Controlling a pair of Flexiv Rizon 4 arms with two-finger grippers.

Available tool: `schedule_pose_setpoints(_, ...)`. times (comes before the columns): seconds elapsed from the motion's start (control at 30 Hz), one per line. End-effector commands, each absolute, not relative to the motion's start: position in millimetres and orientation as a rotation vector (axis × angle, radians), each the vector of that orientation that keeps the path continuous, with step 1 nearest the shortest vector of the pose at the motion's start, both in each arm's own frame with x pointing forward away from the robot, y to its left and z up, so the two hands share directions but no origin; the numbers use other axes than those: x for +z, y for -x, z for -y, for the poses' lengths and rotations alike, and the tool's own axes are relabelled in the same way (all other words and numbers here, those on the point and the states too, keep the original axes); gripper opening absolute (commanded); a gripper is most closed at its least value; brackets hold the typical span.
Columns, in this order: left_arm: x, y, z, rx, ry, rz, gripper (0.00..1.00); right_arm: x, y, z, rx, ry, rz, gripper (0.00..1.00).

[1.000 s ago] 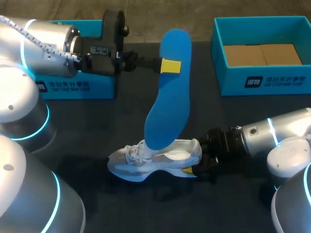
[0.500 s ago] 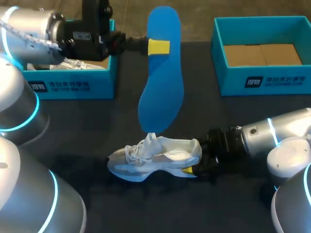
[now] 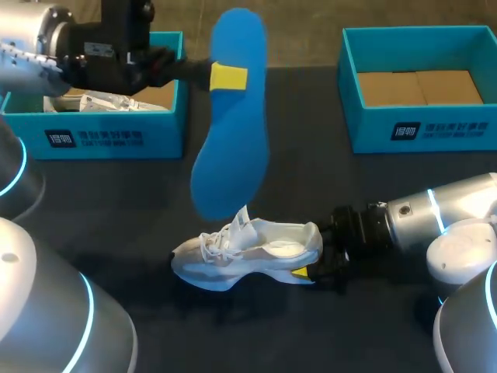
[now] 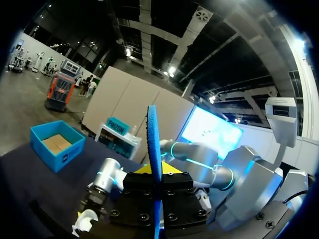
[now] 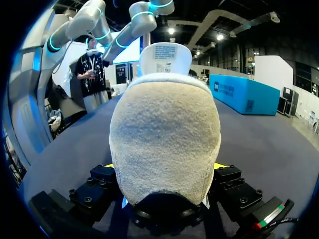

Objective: Take the shoe out of the shoebox, open the shoe tongue, remove and reinsert the insole, then place the shoe into the shoebox

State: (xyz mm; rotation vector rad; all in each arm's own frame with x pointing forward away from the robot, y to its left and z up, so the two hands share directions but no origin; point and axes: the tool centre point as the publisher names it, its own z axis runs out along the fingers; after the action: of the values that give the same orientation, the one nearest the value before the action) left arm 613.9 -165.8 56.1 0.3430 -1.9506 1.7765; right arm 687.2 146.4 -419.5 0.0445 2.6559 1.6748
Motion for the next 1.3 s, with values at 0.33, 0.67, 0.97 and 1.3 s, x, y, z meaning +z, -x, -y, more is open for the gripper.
schedule_pose_setpoints(0.33,52,-606,159,1.789,-0.356,1.945,0.00,-421,-687,-149,1.669,-0.046,-2.659,0.00)
schedule_pose_setpoints(0.67,52,-606,159,1.789,-0.356,1.945,0.00,-416,-686,-147,1.608,-0.067,-2.673,1.00)
schedule_pose_setpoints(0.97,52,-606,159,1.789,-0.356,1.945,0.00,-402,-686,-138,1.492,-0.065,-2.725,1.00)
schedule_pose_setpoints(1.3,52,-606,159,1.789,-0.356,1.945,0.00,-397,-684,-123,1.270,-0.043,-2.842,1.00)
